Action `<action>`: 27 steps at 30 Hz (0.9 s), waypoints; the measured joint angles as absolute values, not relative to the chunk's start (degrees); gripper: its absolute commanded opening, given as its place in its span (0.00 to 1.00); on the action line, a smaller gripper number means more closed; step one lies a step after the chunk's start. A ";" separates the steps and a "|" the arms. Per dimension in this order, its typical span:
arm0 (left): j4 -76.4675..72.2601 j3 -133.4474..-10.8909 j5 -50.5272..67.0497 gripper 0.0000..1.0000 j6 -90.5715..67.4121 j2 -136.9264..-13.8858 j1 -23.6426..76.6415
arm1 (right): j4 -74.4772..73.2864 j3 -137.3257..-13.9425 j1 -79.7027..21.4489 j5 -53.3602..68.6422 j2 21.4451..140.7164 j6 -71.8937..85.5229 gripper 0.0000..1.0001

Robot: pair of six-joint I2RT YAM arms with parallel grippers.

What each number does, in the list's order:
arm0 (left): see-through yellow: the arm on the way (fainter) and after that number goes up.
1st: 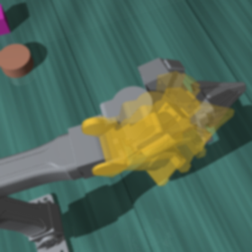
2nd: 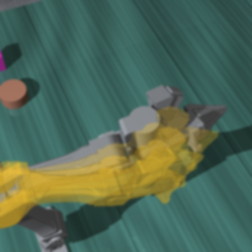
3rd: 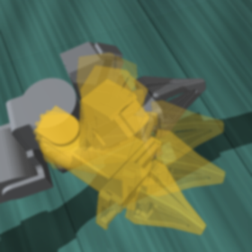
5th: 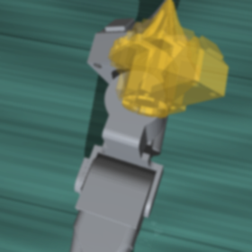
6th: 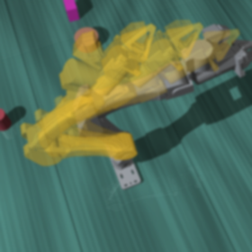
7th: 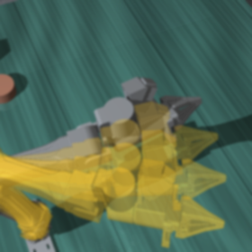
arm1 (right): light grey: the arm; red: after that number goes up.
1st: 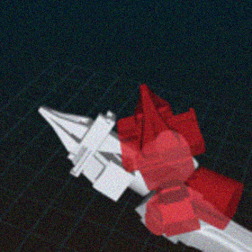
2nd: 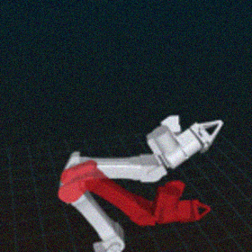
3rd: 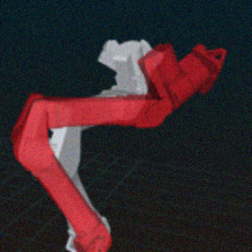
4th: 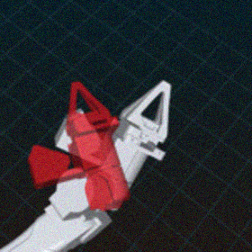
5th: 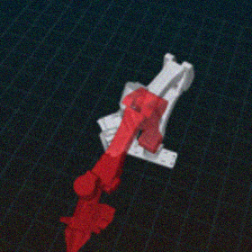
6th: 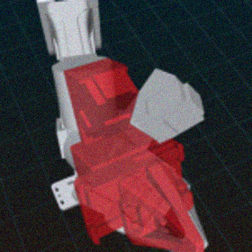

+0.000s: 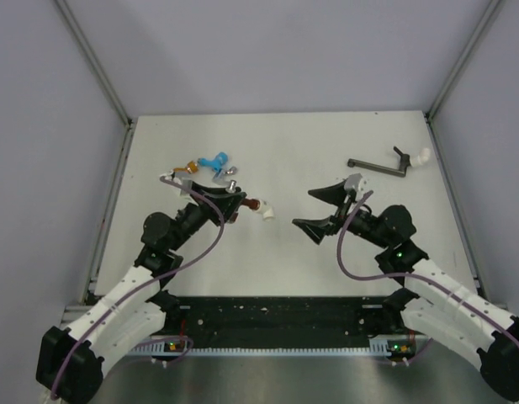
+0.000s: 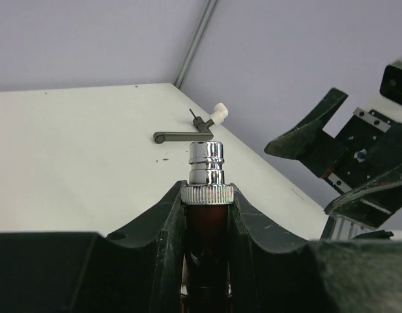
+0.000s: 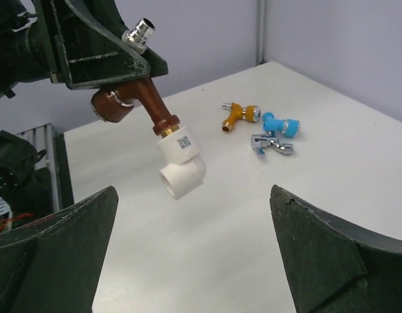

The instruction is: Install the water faucets

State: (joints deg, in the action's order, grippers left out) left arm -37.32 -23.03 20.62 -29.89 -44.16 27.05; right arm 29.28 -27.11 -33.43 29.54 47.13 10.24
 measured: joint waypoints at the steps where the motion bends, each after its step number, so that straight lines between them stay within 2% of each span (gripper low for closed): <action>1: -36.91 -23.18 20.01 0.00 -30.68 -44.18 27.05 | 30.50 -25.56 -33.43 28.56 46.06 10.04 0.99; 8: -36.29 -24.45 15.66 0.00 -37.32 -46.04 27.05 | 35.88 -23.88 -33.36 25.89 46.24 2.79 0.99; 16: -36.80 -26.09 11.73 0.00 -44.45 -49.82 27.05 | 44.95 -22.74 -33.32 27.09 53.74 -4.36 0.94; 27: -35.29 -28.08 5.34 0.00 -52.25 -50.15 27.05 | 50.92 -22.46 -35.99 27.53 58.26 -14.55 0.94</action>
State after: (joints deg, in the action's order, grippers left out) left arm -35.29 -28.08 5.34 -52.25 -50.15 27.05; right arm 50.92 -22.46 -35.99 27.53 58.26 -14.55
